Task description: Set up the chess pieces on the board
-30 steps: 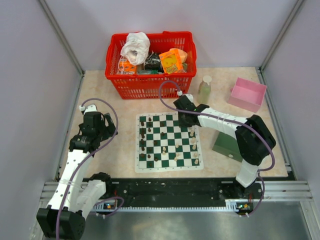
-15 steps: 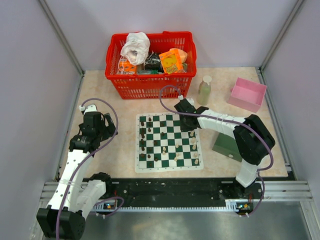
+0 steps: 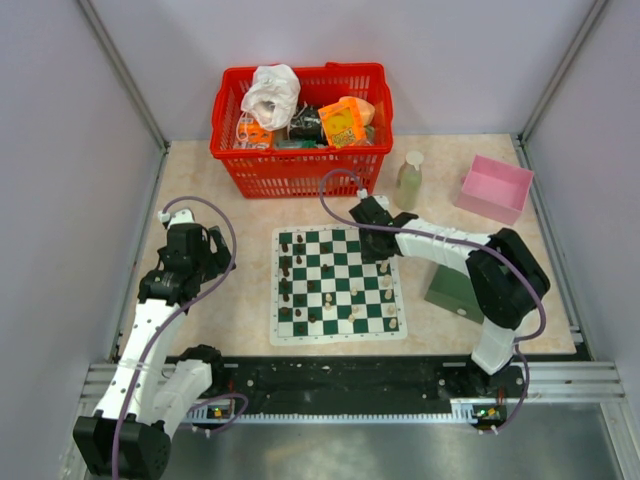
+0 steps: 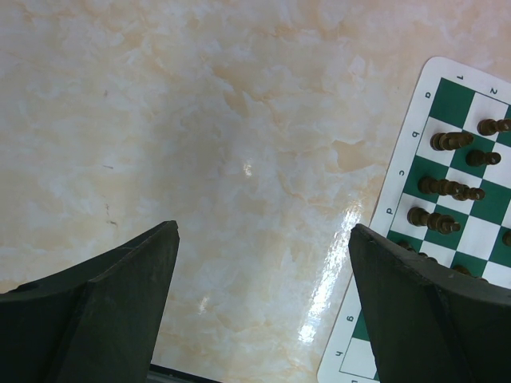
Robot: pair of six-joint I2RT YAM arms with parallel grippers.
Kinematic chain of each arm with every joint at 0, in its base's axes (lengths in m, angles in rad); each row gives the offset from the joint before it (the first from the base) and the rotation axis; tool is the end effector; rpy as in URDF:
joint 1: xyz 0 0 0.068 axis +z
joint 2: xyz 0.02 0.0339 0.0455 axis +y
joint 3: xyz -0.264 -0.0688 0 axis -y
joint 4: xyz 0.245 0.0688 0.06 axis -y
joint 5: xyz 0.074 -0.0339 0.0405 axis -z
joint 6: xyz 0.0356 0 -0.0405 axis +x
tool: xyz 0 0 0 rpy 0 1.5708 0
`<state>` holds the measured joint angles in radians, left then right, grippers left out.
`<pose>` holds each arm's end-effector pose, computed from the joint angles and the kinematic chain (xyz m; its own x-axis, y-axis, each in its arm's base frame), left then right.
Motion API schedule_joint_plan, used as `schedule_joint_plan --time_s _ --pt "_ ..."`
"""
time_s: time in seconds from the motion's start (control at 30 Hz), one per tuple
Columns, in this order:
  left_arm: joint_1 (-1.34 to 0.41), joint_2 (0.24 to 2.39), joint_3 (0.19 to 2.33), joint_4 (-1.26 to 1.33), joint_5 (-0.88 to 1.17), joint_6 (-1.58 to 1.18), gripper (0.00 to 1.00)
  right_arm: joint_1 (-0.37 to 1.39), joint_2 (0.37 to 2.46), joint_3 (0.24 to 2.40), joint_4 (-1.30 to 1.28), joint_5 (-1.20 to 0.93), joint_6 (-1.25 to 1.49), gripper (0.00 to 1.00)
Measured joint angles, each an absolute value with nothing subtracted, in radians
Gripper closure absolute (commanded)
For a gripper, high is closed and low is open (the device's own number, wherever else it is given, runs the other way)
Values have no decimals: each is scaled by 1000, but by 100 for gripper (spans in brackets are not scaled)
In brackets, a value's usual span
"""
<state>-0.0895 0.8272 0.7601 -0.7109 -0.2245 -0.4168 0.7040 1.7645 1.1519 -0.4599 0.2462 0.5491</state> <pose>0.1672 -0.0071 0.2750 -0.6105 -0.3415 -0.7146 -0.3477 0.9262 -0.1455 0.2782 0.2249 0.1854 -0.8524 -0.0598 -0.5194 -0.1103 0.9917 0.0668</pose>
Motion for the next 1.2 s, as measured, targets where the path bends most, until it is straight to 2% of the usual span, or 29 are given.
schedule_joint_plan --time_s 0.27,0.5,0.8,1.03,1.2 --pt "-89 827 760 -710 -224 -417 7 702 1782 1152 -456 246 542 82" --pt "-89 827 760 -710 -224 -417 7 702 1789 1153 -459 236 538 69" --pt "-89 827 760 -710 -224 -417 7 702 1759 1221 -496 215 499 59" --pt "-89 827 760 -710 -224 -417 7 726 1642 1204 -493 153 514 58" --pt "-89 827 760 -710 -224 -417 7 835 1633 1124 -496 130 559 58"
